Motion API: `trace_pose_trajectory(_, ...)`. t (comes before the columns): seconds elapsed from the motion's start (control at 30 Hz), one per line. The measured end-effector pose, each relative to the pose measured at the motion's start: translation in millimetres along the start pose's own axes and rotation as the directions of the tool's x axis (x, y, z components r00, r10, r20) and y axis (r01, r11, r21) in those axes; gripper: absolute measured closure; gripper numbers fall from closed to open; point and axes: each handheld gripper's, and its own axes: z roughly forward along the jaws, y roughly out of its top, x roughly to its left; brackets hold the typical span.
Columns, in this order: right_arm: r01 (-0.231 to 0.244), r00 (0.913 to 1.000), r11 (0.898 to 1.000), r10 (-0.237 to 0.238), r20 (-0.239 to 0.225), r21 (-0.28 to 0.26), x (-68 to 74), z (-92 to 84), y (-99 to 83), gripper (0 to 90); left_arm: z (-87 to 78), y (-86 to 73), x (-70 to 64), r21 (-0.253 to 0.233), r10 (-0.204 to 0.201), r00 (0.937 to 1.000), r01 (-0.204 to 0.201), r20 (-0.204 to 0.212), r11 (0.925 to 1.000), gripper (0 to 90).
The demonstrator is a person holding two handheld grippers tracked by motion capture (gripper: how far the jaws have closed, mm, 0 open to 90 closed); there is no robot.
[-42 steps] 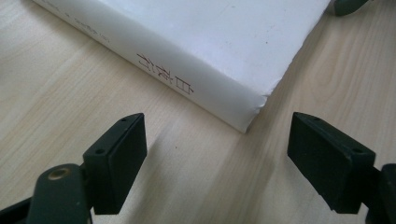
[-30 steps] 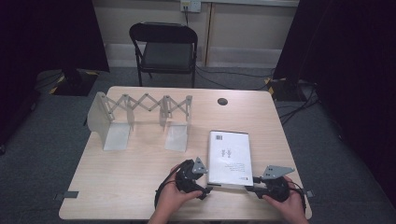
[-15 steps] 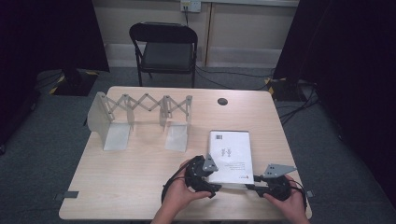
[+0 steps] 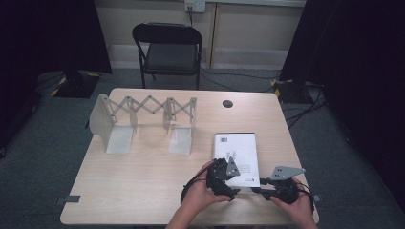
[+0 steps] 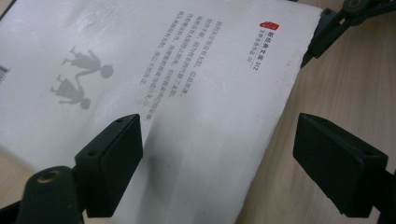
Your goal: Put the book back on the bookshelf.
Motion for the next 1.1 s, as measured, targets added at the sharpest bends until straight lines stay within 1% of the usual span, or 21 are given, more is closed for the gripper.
trace_pose_trajectory(0.1,0.001,1.0000,1.000,-0.001,0.001,-0.003,0.2,-0.9,1.7,63.6,6.3,5.5,-1.8,0.014,0.032,0.9991,-0.032,-0.028,0.9994,15.7)
trace_pose_trajectory(0.17,-0.003,1.0000,1.000,0.003,0.000,-0.005,0.2,-1.1,2.0,63.6,9.0,9.4,-2.3,0.022,0.040,0.9983,-0.039,-0.041,0.9990,15.6)
trace_pose_trajectory(0.2,-0.003,1.0000,1.000,0.003,-0.001,-0.005,0.2,-1.3,2.3,63.6,10.8,11.3,-3.2,0.030,0.057,0.9971,-0.055,-0.051,0.9980,15.0)
trace_pose_trajectory(0.27,0.000,1.0000,1.000,0.000,0.002,-0.005,0.6,-1.5,3.1,63.6,14.4,14.0,-7.2,0.047,0.087,0.9932,-0.083,-0.077,0.9954,14.1)
trace_pose_trajectory(0.3,0.000,1.0000,1.000,0.000,0.001,-0.006,0.4,-1.7,3.5,63.6,16.0,15.1,-8.5,0.062,0.113,0.9889,-0.108,-0.095,0.9922,13.9)
trace_pose_trajectory(0.33,0.000,1.0000,1.000,0.000,0.001,-0.005,0.4,-1.6,3.6,63.7,16.8,16.4,-9.8,0.078,0.125,0.9860,-0.117,-0.109,0.9900,14.3)
trace_pose_trajectory(0.37,0.000,1.0000,1.000,0.000,0.001,-0.003,0.2,-1.5,3.8,63.7,19.0,16.8,-11.7,0.062,0.107,0.9867,-0.100,-0.122,0.9931,15.1)
trace_pose_trajectory(0.43,-0.003,1.0000,1.000,0.003,-0.001,-0.003,0.3,-1.7,4.2,63.7,20.5,18.1,-11.1,0.066,0.110,0.9843,-0.102,-0.138,0.9927,15.4)
trace_pose_trajectory(0.47,-0.001,1.0000,1.000,0.001,0.000,-0.003,0.5,-2.0,4.7,63.6,20.3,19.1,-9.5,0.078,0.128,0.9813,-0.117,-0.144,0.9900,15.8)
trace_pose_trajectory(0.5,0.001,1.0000,1.000,-0.001,0.001,-0.005,0.6,-2.0,5.3,63.7,21.1,19.7,-9.4,0.079,0.125,0.9820,-0.114,-0.142,0.9903,14.9)
trace_pose_trajectory(0.57,-0.003,1.0000,1.000,0.003,0.003,-0.005,0.9,-2.4,6.0,63.8,22.7,20.6,-11.2,0.086,0.128,0.9806,-0.116,-0.149,0.9896,13.6)
trace_pose_trajectory(0.67,0.003,1.0000,1.000,-0.003,0.001,-0.007,0.5,-2.3,5.6,63.9,22.6,20.1,-12.4,0.081,0.146,0.9760,-0.135,-0.161,0.9876,15.2)
trace_pose_trajectory(0.73,-0.011,0.9999,1.000,0.011,-0.006,-0.019,-0.1,-2.8,5.5,63.5,19.2,19.8,-11.3,0.074,0.136,0.9779,-0.126,-0.158,0.9893,20.5)
trace_pose_trajectory(0.77,-0.011,0.9999,1.000,0.011,-0.006,-0.019,-0.1,-2.8,5.5,63.5,18.2,19.5,-11.3,0.062,0.132,0.9786,-0.124,-0.158,0.9904,20.5)
trace_pose_trajectory(0.8,-0.018,0.9998,0.999,0.017,-0.012,-0.031,-0.9,-3.5,6.1,63.1,17.6,18.9,-12.4,0.043,0.119,0.9798,-0.113,-0.161,0.9927,23.4)
trace_pose_trajectory(0.83,-0.018,0.9998,0.999,0.017,-0.012,-0.031,-0.9,-3.5,6.1,63.1,15.7,18.8,-12.1,0.051,0.134,0.9775,-0.127,-0.163,0.9906,23.4)
trace_pose_trajectory(0.87,-0.017,0.9998,0.999,0.016,-0.011,-0.033,-1.0,-3.6,6.4,62.7,14.9,18.3,-12.4,0.045,0.130,0.9779,-0.124,-0.164,0.9913,24.4)
trace_pose_trajectory(0.93,-0.013,0.9999,1.000,0.012,-0.005,-0.027,-0.5,-1.6,5.9,57.4,14.0,17.2,-11.8,0.020,0.103,0.9818,-0.101,-0.160,0.9947,25.7)
trace_pose_trajectory(0.97,0.002,1.0000,1.000,-0.002,0.006,-0.012,0.4,1.1,4.8,55.4,13.9,17.6,-12.3,0.027,0.102,0.9818,-0.099,-0.161,0.9947,25.8)
trace_pose_trajectory(1.03,0.004,1.0000,1.000,-0.004,0.005,-0.007,0.9,2.3,4.5,55.2,12.9,17.9,-11.6,0.040,0.112,0.9808,-0.107,-0.160,0.9935,26.0)
trace_pose_trajectory(1.1,0.015,0.9998,1.000,-0.015,0.012,0.007,1.5,3.4,3.6,54.7,12.5,18.1,-11.0,0.036,0.112,0.9810,-0.108,-0.158,0.9935,26.2)
